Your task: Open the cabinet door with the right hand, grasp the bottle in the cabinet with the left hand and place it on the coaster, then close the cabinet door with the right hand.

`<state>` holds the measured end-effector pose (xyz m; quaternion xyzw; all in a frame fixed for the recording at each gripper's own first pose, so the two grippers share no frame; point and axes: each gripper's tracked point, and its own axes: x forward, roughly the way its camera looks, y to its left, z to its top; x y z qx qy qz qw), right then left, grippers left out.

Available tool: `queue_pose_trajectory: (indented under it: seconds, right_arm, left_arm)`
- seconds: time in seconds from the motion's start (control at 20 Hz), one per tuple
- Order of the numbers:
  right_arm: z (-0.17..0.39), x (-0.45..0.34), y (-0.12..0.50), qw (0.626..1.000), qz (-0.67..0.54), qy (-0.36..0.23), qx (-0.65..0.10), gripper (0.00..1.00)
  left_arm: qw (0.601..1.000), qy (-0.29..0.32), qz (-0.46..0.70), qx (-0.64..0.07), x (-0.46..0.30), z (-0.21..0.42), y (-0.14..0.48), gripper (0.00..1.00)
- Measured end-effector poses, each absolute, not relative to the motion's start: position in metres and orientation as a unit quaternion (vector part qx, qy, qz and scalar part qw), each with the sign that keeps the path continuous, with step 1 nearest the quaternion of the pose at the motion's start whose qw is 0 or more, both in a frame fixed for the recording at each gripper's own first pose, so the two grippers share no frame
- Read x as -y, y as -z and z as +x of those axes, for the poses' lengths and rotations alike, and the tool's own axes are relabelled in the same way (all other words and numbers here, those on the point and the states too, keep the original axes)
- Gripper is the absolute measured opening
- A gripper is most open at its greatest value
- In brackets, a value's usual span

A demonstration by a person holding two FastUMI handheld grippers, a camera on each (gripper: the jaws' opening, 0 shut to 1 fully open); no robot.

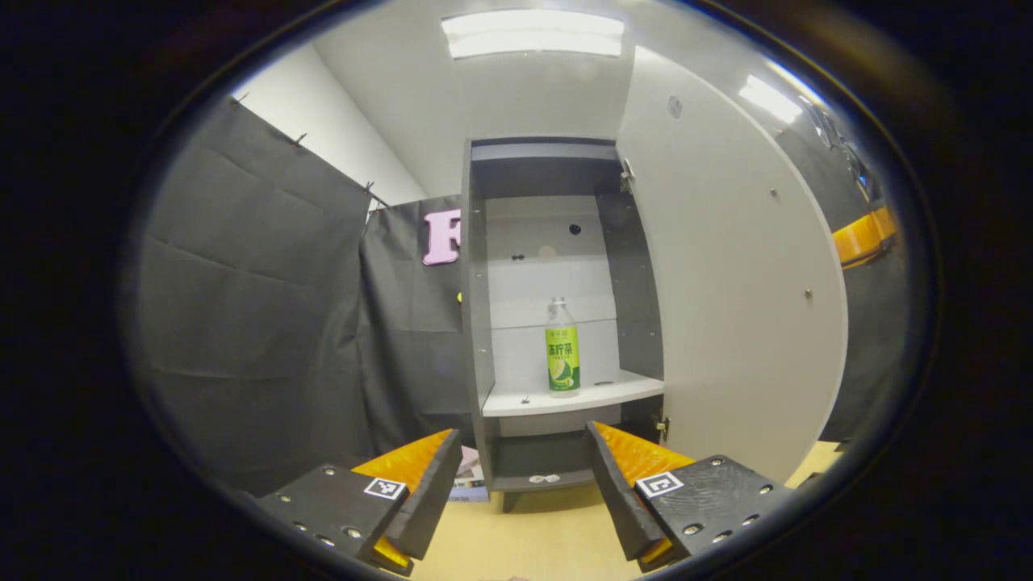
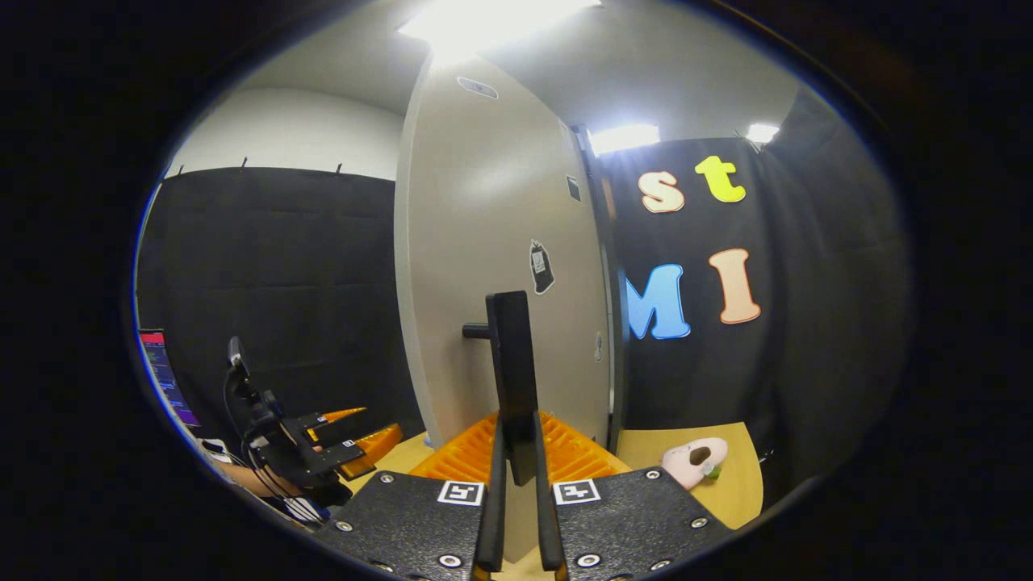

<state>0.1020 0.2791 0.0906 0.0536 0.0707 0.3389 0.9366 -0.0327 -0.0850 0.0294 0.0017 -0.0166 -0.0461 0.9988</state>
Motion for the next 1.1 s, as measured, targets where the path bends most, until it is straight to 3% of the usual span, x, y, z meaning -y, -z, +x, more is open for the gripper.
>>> queue_pose_trajectory:
  seconds: [0.15, 0.2, 0.25, 0.5, 0.6, 0.65, 0.75, 0.8, 0.9, 1.1]
  right_arm:
    - [0.111, -0.27, -0.09, 0.942, 0.057, -0.324, -0.068, 0.17]
    - [0.113, -0.268, -0.09, 0.944, 0.061, -0.318, -0.068, 0.17]
    - [0.115, -0.265, -0.09, 0.946, 0.063, -0.312, -0.066, 0.17]
    - [0.117, -0.266, -0.092, 0.943, 0.068, -0.321, -0.054, 0.17]
    - [0.117, -0.262, -0.091, 0.946, 0.068, -0.314, -0.05, 0.17]
    - [0.116, -0.265, -0.091, 0.945, 0.075, -0.314, -0.049, 0.17]
    - [0.112, -0.254, -0.09, 0.952, 0.085, -0.289, -0.047, 0.31]
    - [0.113, -0.244, -0.09, 0.958, 0.084, -0.269, -0.045, 0.55]
    - [0.112, -0.221, -0.092, 0.969, 0.082, -0.229, -0.036, 0.92]
    - [0.103, -0.183, -0.095, 0.987, 0.075, -0.142, -0.023, 0.94]
  left_arm:
    - [0.999, 0.039, 0.001, 0.016, 0.094, -0.034, -0.031, 0.87]
    - [0.999, 0.037, 0.001, 0.016, 0.097, -0.034, -0.031, 0.92]
    - [0.999, 0.034, 0.002, 0.016, 0.099, -0.033, -0.033, 0.88]
    - [0.999, 0.04, 0.002, 0.012, 0.117, -0.024, -0.04, 0.87]
    - [0.999, 0.046, 0.001, 0.012, 0.121, -0.016, -0.045, 0.92]
    - [0.999, 0.051, -0.001, 0.015, 0.122, -0.009, -0.049, 0.88]
    - [0.998, 0.062, -0.007, 0.022, 0.124, 0.007, -0.055, 0.92]
    - [0.997, 0.069, -0.01, 0.024, 0.125, 0.015, -0.057, 0.92]
    - [0.996, 0.083, -0.017, 0.03, 0.126, 0.035, -0.067, 0.92]
    - [0.992, 0.113, -0.036, 0.041, 0.131, 0.078, -0.082, 0.92]
